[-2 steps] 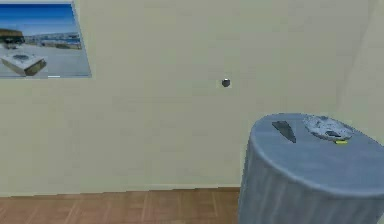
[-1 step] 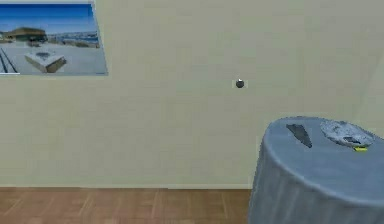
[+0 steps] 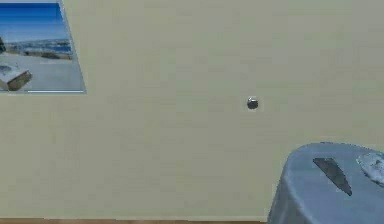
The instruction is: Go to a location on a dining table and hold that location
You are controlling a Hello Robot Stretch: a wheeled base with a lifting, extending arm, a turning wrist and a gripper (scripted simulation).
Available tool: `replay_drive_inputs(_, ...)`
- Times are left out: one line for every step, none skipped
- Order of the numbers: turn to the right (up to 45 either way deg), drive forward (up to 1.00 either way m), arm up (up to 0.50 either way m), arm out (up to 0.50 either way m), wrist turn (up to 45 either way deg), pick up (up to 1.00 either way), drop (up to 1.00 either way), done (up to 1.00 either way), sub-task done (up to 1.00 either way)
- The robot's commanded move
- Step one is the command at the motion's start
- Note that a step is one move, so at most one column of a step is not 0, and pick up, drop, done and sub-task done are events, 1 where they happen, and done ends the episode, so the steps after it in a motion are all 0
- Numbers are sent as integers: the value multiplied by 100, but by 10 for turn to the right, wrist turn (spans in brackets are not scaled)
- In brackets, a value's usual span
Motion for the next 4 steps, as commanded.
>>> replay_drive_inputs(-420, 0, 0, 0, 0, 0, 0, 0, 0)
replay_drive_inputs(450, 0, 0, 0, 0, 0, 0, 0, 0)
replay_drive_inputs(270, 0, 0, 0, 0, 0, 0, 0, 0)
replay_drive_inputs(0, 35, 0, 0, 0, 0, 0, 0, 0)
